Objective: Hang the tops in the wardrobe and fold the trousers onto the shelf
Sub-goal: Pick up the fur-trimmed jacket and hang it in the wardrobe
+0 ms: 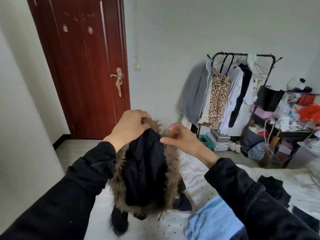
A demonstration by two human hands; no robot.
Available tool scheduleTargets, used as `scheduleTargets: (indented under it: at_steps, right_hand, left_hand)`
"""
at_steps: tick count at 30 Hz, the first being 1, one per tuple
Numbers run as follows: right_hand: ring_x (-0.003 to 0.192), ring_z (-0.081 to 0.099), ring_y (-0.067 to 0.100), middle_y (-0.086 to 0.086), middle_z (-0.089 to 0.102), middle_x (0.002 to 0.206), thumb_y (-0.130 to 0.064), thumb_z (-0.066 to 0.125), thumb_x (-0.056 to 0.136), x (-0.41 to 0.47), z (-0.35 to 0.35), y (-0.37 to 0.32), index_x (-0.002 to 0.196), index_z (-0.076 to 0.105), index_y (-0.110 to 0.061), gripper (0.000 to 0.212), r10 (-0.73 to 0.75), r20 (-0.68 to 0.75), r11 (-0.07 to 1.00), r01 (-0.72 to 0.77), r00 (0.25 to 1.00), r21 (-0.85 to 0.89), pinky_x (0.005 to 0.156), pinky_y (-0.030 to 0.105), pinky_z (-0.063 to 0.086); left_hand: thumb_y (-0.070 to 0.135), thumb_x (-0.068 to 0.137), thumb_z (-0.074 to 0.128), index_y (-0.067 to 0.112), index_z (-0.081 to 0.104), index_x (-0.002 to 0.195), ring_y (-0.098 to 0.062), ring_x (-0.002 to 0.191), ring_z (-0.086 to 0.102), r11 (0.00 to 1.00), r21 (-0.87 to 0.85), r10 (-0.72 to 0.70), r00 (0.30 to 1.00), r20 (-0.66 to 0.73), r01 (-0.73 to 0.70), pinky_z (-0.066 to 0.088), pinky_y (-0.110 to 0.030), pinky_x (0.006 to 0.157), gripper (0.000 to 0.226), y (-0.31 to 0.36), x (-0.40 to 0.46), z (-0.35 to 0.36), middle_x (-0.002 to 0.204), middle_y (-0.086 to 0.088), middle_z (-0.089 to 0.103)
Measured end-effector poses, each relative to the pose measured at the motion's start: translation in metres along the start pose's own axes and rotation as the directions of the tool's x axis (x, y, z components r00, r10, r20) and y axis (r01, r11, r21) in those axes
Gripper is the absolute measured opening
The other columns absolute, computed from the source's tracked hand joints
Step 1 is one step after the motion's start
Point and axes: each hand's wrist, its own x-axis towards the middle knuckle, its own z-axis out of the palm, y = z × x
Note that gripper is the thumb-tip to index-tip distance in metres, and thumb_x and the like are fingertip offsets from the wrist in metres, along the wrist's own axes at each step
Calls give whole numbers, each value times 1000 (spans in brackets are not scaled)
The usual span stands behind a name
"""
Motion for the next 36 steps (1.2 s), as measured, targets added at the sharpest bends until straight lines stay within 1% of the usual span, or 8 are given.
scheduleTargets:
  at_steps: [2,4,6,12,18,22,27,36]
  right_hand:
    - [86,59,7,-15,64,87,-49,73,73,3,18,-6,100,61,-28,36,-40,111,997,47,993,-61,87,25,42]
    - [63,51,6,-18,56,58,-39,72,77,8,30,-13,66,62,-27,20,-99,103,991,108,990,-83,71,27,41]
    - [49,29,7,-13,32,39,-22,71,81,17,33,-18,42,35,-24,53,-135,55,987,139,989,-81,58,26,27]
    - [53,36,14,-8,35,42,-23,67,84,33,7,-30,47,36,-18,49,-91,-141,989,72,986,-132,61,30,30]
    - [106,57,23,0,66,97,-32,59,87,25,30,-27,99,67,-21,18,76,-19,836,-74,997,-544,92,35,31]
    - [119,50,13,-11,58,116,-48,71,77,26,61,-35,131,51,-29,61,26,148,958,18,989,-285,107,39,26]
    - [86,56,19,1,65,83,-47,57,82,23,89,-52,84,63,-15,33,-197,33,895,193,980,-401,78,31,30]
    - [70,53,13,-18,53,61,-18,61,89,29,79,-53,60,49,-32,35,-231,-134,969,216,964,-119,88,41,41]
  left_hand:
    - [6,86,60,12,70,102,-19,95,60,999,13,42,999,-14,-42,45,-25,83,20,0,-1,-6,104,-3,66]
    - [9,86,61,14,70,101,-19,92,61,996,61,61,998,-34,-59,46,-27,83,19,-6,-4,-12,101,-3,67]
    - [18,88,61,16,68,104,-21,92,62,986,162,39,998,-42,-31,45,-34,87,18,-23,-7,-19,100,-2,68]
    - [16,91,50,21,64,102,-32,103,58,841,427,-302,943,-140,333,34,-37,83,19,-91,-40,-37,105,-7,68]
    - [1,83,47,18,71,96,-36,97,62,888,223,-377,914,-149,402,48,-39,86,32,-98,-42,-50,97,-12,71]
    - [-6,80,44,14,73,101,-26,102,62,965,139,-220,975,-22,221,47,-33,92,40,-68,-27,-47,104,-8,70]
    - [-6,81,44,15,72,99,-21,95,64,990,115,-83,997,-3,83,48,-31,89,39,-50,-28,-35,100,-4,71]
    - [-7,75,63,11,70,92,-21,73,62,985,149,-47,959,-279,92,44,-23,80,25,-85,-49,-35,83,-2,68]
